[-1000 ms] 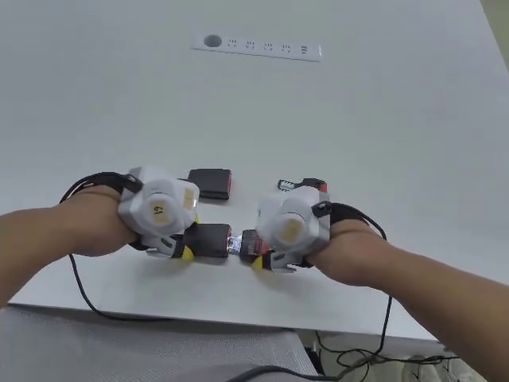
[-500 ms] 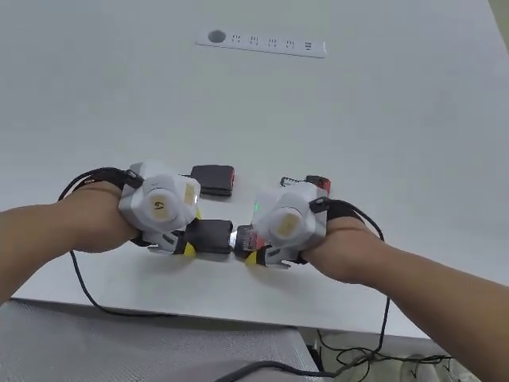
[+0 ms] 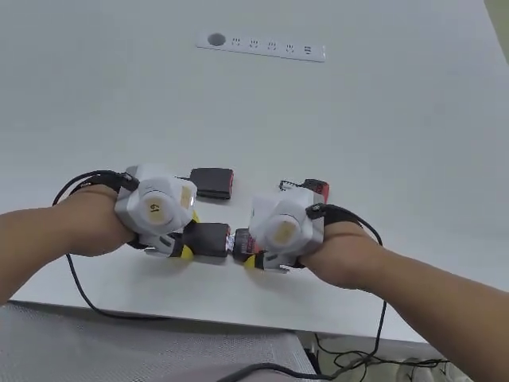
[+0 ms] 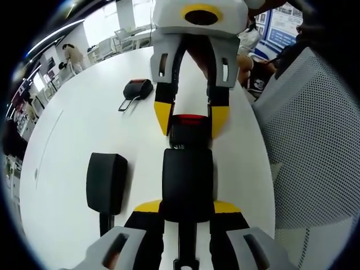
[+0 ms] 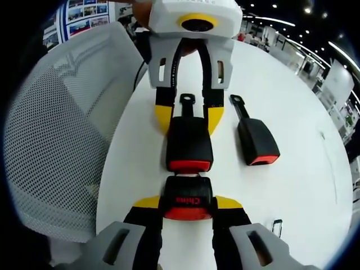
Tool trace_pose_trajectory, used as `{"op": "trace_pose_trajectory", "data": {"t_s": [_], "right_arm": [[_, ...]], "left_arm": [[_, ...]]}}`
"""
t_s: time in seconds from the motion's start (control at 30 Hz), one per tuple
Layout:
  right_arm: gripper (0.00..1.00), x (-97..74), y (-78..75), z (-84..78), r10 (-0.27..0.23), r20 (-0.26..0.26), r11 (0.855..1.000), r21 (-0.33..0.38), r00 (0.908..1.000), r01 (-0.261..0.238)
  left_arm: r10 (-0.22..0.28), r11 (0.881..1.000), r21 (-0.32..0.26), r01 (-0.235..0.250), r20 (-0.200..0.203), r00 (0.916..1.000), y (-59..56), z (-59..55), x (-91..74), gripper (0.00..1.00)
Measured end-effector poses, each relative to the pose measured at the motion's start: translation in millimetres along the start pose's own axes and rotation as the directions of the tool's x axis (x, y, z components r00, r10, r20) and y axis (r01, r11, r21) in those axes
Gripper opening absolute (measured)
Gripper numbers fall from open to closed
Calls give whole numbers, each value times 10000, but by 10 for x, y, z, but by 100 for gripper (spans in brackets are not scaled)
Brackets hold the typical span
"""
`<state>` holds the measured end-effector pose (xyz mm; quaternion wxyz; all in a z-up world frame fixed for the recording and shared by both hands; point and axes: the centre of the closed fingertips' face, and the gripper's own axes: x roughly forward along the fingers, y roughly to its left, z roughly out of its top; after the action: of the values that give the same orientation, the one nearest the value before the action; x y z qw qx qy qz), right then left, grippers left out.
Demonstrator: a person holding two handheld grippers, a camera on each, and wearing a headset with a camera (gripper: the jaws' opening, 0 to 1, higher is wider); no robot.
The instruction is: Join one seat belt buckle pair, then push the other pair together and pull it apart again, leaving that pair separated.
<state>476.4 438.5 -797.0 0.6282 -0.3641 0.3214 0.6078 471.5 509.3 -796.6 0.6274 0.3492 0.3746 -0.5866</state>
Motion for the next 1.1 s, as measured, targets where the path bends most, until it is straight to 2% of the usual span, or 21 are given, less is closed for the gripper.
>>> {"op": "trace_pose_trajectory", "data": {"t_s": [0.17,0.5,1.1], "right_arm": [[29,-15,1,0,62,-82,9996,274,9999,-60],[29,-29,24,4,72,-163,9997,228,9998,-69],[30,-4,34,5,108,-52,9993,365,9999,-106]], "left_arm": [[79,9999,-67,-79,-69,9999,-1,-8,-10,30],[-3,9999,-101,4,132,9999,5,-26,-18,30],[-116,9999,114,116,-3,9999,22,-30,-20,31]]}}
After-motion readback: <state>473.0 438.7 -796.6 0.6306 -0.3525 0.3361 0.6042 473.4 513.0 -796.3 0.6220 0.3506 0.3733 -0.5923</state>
